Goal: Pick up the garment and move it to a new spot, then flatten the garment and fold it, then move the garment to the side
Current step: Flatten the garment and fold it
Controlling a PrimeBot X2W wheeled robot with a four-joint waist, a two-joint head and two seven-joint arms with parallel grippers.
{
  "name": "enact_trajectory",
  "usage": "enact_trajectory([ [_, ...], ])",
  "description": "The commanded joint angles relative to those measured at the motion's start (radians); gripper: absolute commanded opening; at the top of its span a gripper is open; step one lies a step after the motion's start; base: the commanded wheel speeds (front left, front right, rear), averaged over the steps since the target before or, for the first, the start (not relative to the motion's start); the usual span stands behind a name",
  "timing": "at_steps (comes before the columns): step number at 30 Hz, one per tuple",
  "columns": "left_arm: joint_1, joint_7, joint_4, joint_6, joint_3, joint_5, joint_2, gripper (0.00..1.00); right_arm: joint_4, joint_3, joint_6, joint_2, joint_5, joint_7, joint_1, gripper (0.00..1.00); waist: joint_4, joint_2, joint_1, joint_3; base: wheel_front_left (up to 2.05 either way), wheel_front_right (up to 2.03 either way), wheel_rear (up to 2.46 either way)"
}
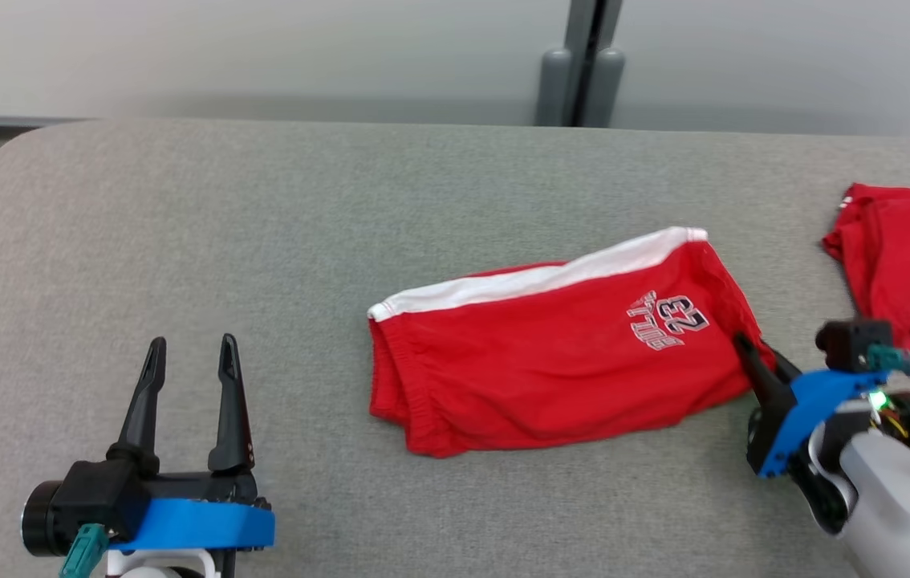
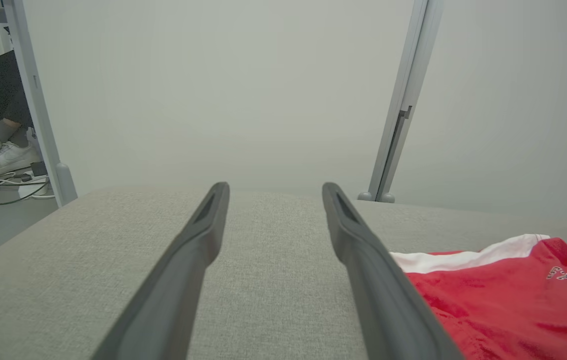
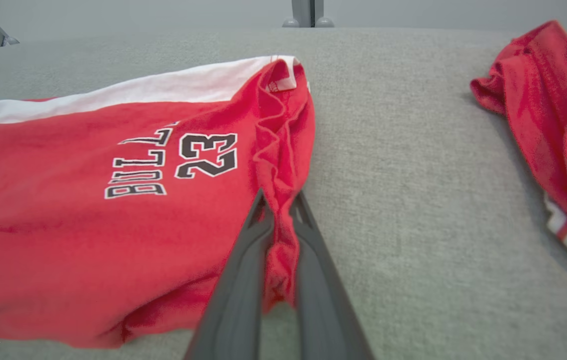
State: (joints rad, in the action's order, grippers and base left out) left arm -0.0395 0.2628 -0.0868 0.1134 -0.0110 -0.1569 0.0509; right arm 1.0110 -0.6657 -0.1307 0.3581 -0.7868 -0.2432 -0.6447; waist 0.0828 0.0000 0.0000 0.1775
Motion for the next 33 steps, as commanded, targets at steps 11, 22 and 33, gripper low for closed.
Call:
enact_trajectory([
  [11, 0.049, 0.002, 0.010, 0.006, 0.028, 0.012, -0.001, 1.00, -0.083, 0.147, 0.000, 0.062, -0.047, -0.022, 0.216, 0.00, -0.068, 0.0000, 0.0000, -0.042, 0.00, 0.00, 0.00],
  [22, 0.052, 0.002, 0.006, 0.010, 0.036, 0.016, -0.001, 1.00, -0.206, 0.260, 0.000, 0.025, 0.045, -0.022, 0.224, 0.00, -0.077, 0.0000, 0.0000, -0.054, 0.00, 0.00, 0.00],
  [33, 0.053, 0.002, 0.005, 0.010, 0.016, -0.001, -0.001, 1.00, -0.383, 0.267, 0.000, -0.096, 0.169, 0.045, 0.137, 0.00, -0.040, 0.0000, 0.0000, -0.064, 0.00, 0.00, 0.00],
])
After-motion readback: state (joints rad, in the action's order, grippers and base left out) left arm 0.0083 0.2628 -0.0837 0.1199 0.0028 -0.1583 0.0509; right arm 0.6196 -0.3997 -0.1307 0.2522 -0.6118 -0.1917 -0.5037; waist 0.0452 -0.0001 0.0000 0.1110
